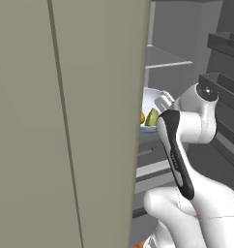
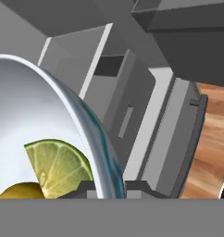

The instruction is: Place the bowl with the lemon and lemon wedge on the second highest shelf of the fridge. Place the bowl with the chicken drumstick and steak on the top shelf of the fridge.

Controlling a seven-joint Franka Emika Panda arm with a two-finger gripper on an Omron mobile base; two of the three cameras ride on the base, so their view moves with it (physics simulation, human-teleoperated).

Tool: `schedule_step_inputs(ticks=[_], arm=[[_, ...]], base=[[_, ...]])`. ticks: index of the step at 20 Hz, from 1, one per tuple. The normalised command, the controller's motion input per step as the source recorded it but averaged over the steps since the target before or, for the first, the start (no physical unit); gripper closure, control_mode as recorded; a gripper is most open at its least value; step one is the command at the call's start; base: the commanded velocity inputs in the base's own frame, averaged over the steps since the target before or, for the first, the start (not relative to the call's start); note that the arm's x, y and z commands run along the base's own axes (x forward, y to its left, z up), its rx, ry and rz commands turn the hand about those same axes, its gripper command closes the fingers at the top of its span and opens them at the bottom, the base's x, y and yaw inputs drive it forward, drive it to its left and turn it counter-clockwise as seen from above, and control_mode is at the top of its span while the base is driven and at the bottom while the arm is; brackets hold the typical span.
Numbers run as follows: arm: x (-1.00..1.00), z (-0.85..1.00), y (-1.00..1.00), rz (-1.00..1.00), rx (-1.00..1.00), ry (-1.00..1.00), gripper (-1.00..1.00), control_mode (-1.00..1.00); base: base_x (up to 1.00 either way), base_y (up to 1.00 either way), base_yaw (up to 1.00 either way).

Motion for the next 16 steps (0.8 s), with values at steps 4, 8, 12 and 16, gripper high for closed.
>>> schedule_step_inputs(ticks=[4, 8, 12, 16], arm=[[0.46, -0.46, 0.05, -0.15, 0.04, 0.0, 1.0, -1.0], [0.44, -0.14, 0.01, -0.11, 0.06, 0.0, 1.0, -1.0], [0.49, 0.0, 0.0, -0.03, 0.03, 0.0, 1.0, -1.0], [0.6, 0.0, 0.0, -0.02, 0.0, 0.0, 1.0, -1.0]], base=[[0.0, 0.0, 0.0], [0.0, 0.0, 0.0], [0.0, 0.0, 0.0], [0.0, 0.0, 0.0]])
